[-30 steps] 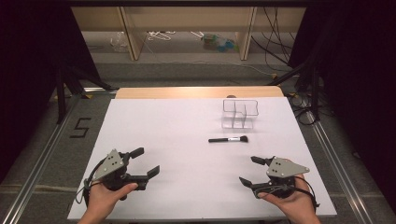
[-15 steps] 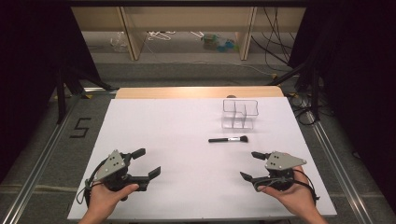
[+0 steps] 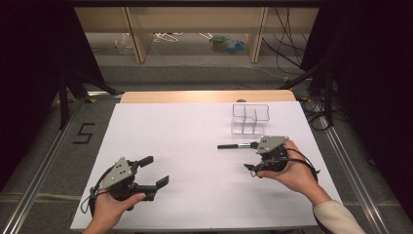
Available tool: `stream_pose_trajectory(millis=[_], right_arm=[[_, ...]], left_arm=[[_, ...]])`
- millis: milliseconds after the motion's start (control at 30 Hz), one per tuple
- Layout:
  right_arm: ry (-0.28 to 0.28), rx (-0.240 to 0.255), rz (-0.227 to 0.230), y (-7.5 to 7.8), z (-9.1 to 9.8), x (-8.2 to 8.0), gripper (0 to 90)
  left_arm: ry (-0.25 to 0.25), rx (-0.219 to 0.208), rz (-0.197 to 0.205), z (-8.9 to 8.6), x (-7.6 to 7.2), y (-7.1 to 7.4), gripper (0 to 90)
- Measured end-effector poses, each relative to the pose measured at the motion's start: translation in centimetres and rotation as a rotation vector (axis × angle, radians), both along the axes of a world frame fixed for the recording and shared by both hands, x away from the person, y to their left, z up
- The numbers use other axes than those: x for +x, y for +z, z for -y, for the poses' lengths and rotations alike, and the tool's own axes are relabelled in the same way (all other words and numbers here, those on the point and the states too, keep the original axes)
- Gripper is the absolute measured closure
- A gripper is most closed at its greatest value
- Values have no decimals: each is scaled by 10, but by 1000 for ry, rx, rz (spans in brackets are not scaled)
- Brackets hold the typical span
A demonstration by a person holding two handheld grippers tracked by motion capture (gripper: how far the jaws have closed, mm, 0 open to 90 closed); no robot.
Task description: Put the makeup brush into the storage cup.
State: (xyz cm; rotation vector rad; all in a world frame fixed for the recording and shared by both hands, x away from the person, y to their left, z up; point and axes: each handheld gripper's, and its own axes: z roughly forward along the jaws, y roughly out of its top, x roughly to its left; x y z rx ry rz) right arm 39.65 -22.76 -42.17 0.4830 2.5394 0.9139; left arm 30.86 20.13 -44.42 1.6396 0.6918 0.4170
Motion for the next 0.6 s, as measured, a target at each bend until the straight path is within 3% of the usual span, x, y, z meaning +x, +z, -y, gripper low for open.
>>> stream_pose_trajectory(millis=[133, 200, 300, 333, 467, 500, 600], right_arm=[[9, -52, -25, 0, -5, 13, 273], [25, -111, -64, 0, -12, 26, 284], [49, -181, -87, -2, -19, 39, 306], [49, -181, -87, -2, -19, 39, 306], [95, -290, -177, -8, -34, 58, 333], [106, -326, -195, -8, -37, 62, 342], [128, -369, -216, -12, -46, 71, 354]], left_arm=[[-8, 8, 7, 1, 0, 0, 115], [-3, 7, -7, 2, -1, 0, 116], [-11, 15, -1, 3, 0, 0, 118], [-11, 15, -1, 3, 0, 0, 118], [-13, 16, -1, 3, 0, -1, 119], [-23, 29, 14, 2, 1, 0, 120], [-21, 24, 6, 4, 0, 0, 120]])
